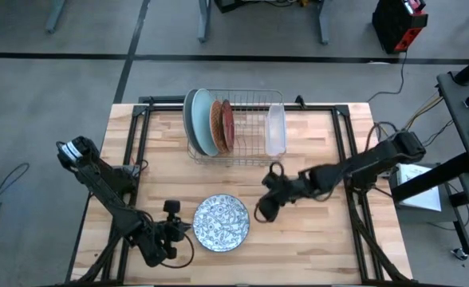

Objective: Sort dishes
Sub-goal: Put the blue patterned plate in the dish rack

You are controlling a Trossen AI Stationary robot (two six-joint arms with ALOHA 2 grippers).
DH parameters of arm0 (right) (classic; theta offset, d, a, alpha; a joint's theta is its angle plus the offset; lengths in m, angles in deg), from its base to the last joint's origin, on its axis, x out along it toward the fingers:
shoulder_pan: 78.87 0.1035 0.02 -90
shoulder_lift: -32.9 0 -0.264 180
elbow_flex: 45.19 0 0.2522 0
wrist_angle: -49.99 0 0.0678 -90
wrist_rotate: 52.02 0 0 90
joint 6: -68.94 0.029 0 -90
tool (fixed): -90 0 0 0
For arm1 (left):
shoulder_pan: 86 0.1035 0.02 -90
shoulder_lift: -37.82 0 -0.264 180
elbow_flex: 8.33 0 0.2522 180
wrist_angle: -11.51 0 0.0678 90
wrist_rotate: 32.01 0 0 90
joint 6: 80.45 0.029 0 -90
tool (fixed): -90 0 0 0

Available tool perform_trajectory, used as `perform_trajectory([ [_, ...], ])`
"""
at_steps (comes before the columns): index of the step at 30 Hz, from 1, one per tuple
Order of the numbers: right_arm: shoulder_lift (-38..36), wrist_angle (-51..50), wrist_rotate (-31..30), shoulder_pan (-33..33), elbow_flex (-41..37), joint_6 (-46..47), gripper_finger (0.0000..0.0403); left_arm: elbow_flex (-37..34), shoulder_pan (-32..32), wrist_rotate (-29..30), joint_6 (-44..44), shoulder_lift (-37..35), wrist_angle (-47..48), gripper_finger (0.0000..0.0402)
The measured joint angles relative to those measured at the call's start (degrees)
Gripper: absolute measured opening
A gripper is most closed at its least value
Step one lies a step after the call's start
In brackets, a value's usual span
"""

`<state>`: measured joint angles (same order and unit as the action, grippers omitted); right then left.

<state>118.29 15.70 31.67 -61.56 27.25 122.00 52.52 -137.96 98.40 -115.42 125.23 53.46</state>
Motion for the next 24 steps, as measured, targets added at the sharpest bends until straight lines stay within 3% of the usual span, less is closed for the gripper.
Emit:
perform_trajectory([
  [3,1.8,6.7,-1.4,2.3,-3.3,5.6,0.0114,0.0,0.0,-0.6,0.5,-0.1,0.0,0.0006],
  [9,7.2,7.3,-5.7,6.6,-5.4,16.6,0.0145,-2.9,0.2,0.3,5.5,0.3,-7.3,0.0007],
  [13,11.5,8.1,-5.8,8.8,-4.9,22.1,0.0166,-5.8,0.3,0.6,4.4,0.2,-9.4,0.0001],
  [24,20.4,19.1,-10.8,9.9,-2.8,26.1,0.0205,-14.0,0.3,0.6,2.8,0.2,-20.2,0.0],
])
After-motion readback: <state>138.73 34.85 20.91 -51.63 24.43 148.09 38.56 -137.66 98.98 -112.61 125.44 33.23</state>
